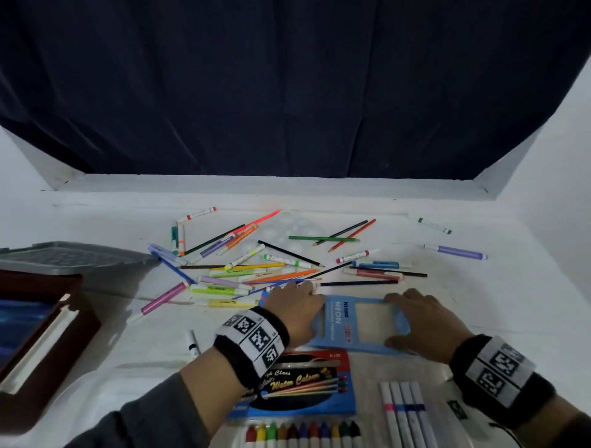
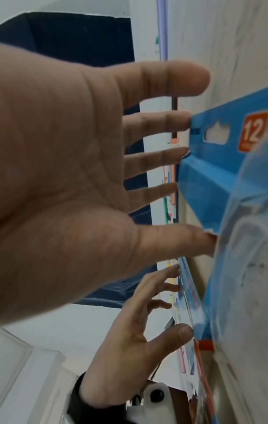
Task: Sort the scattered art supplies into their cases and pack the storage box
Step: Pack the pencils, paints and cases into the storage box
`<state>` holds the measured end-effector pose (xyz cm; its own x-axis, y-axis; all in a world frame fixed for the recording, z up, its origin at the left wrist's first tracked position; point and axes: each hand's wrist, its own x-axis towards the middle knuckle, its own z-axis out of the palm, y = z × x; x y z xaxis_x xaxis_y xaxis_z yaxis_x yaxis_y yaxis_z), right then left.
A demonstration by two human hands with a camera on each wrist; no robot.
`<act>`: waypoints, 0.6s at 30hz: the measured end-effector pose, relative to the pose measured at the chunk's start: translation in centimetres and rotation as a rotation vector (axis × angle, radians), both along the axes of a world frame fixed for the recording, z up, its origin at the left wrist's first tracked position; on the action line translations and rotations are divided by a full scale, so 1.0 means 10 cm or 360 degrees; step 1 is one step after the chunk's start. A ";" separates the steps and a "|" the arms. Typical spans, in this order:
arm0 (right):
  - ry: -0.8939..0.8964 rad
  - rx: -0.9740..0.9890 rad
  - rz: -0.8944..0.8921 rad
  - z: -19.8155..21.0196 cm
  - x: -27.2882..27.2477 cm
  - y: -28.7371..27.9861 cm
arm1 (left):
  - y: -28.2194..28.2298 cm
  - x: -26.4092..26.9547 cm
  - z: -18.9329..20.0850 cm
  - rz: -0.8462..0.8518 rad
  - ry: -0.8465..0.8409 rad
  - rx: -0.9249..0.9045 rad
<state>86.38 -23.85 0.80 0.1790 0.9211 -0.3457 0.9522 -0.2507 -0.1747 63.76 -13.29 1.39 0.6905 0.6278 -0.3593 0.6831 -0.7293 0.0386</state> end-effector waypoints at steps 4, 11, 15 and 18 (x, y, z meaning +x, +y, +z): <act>0.0032 0.0036 -0.0004 -0.04 0.05 0.04 | 0.09 0.06 -0.05 0.0001 -0.0046 -0.0012; 0.0051 0.0090 0.0020 0.00 0.06 0.04 | 0.15 0.18 -0.10 -0.0047 -0.0037 0.0033; 0.0104 0.0219 -0.0023 0.01 0.10 0.00 | 0.15 0.21 -0.01 0.0018 -0.0311 0.0065; 0.0236 0.0422 -0.0128 0.01 0.14 -0.03 | 0.11 0.20 0.14 0.0109 -0.0604 -0.0066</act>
